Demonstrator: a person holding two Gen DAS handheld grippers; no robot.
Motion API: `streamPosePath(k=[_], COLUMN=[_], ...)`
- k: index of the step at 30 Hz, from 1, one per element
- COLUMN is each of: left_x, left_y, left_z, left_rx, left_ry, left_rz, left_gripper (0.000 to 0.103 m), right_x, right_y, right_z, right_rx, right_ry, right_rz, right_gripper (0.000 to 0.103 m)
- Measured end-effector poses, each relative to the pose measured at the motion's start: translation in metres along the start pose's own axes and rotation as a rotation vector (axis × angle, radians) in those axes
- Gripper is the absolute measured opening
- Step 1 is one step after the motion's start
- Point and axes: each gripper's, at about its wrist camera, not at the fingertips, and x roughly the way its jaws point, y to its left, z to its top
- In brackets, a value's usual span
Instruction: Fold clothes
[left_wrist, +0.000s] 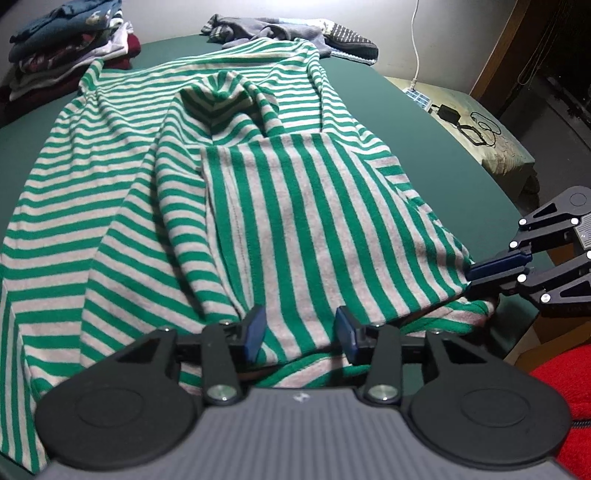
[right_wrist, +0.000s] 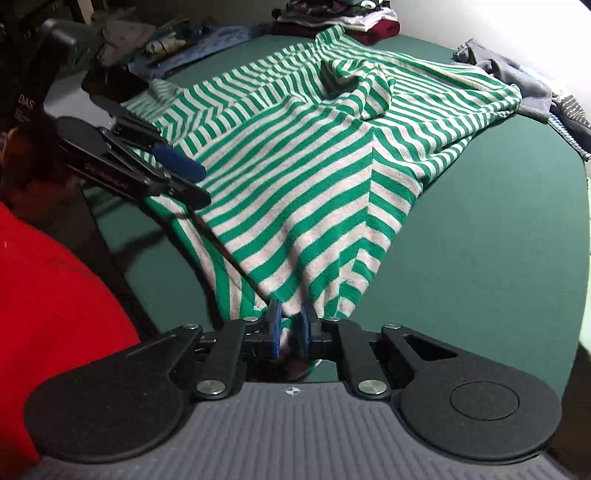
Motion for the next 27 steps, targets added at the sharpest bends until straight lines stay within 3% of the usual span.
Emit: streamPosePath(k=[2,6,9,14,20,23,27], left_x=[-0.001,-0.022,-0.052,-0.104,-0.144,-0.150,-0.151], left_y=[0.002,0.012,0.037,0.112,0.203,0.226,0.241], left_z=[0.000,-0.004,-0.016,-0.052,-0.092,-0.105,-0.112], left_rx=[0.022,0.055,0.025,-0.149,-0.439,-0.519,-0.564], left_ry=[0.007,-0.022,-0.051,-0.068,-0.096,-0.105,-0.137], left_rz=[-0.027,-0.078,-0.064,0.054,0.305,0.354,0.362], left_gripper=[0.044,0.044,0.051,0.056,0.060,0.060,0.063], right_x=[0.000,-0.011,0.004,0.039,0.090,0.114,0.149], right_y=[0.004,0.018,0.043,0.074,0.129,0.151,0.163], right_z=[0.011,0.047,0.077,0.125,0.182,0.209,0.251], right_rx=[0.035,0.143,0.134,0.187,0.130,0.082,0.066], right_ry=[0.026,-0.137,-0.183,-0.270,-0.287,-0.274,-0.246], right_rz=[-0.022,-0.010,-0.111,-0.060,0.031,0.067,0.114], right_gripper=[0.012,0.021,0.027,0.032,0.038,0.040,0.044])
